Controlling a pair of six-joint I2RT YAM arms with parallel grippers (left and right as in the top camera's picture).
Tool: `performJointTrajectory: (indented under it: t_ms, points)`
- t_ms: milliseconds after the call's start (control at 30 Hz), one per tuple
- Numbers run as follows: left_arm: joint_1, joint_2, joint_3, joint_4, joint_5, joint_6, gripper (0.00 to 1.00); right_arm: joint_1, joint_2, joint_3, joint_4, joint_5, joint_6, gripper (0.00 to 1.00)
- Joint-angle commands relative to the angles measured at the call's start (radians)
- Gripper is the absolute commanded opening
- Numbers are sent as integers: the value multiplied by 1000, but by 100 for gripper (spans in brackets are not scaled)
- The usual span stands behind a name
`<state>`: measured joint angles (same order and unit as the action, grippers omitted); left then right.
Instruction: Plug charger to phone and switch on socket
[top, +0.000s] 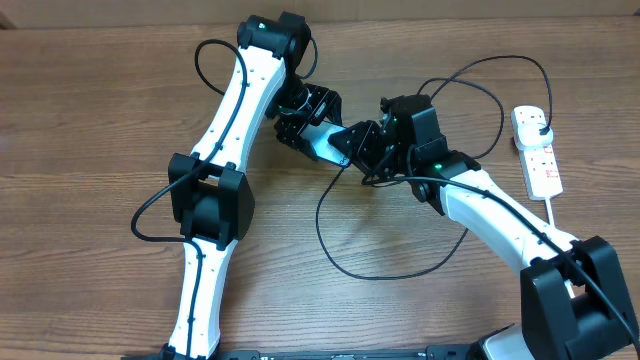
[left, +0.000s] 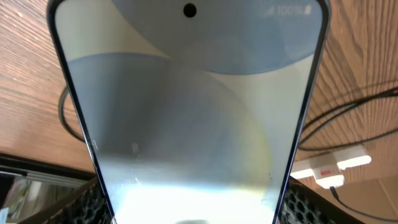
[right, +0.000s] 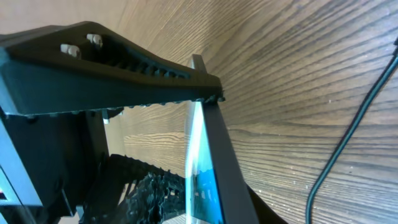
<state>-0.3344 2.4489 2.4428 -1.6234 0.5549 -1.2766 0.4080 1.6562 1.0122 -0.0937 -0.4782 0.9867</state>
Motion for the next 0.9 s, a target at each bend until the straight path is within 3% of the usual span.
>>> performJointTrajectory:
  t_ms: [0, 167, 333, 500, 767, 833, 867]
  points:
    - [-7, 4, 29, -3, 60, 5, 59, 10, 7, 23, 7, 22, 20, 31]
    - [-7, 4, 29, -2, 60, 5, 60, 10, 7, 23, 7, 25, 35, 22]
    - [-6, 4, 29, 8, 55, 5, 72, 10, 7, 23, 7, 25, 35, 13]
    - [-6, 4, 29, 8, 56, 5, 72, 10, 7, 23, 13, 25, 35, 6]
    - [-6, 4, 29, 5, 56, 5, 71, 9, 7, 23, 34, 20, 35, 4]
    - [-6, 4, 29, 5, 56, 5, 80, 5, 6, 23, 42, 13, 35, 4]
    - [-6, 4, 29, 5, 55, 5, 95, 0, 6, 23, 47, 5, 39, 4]
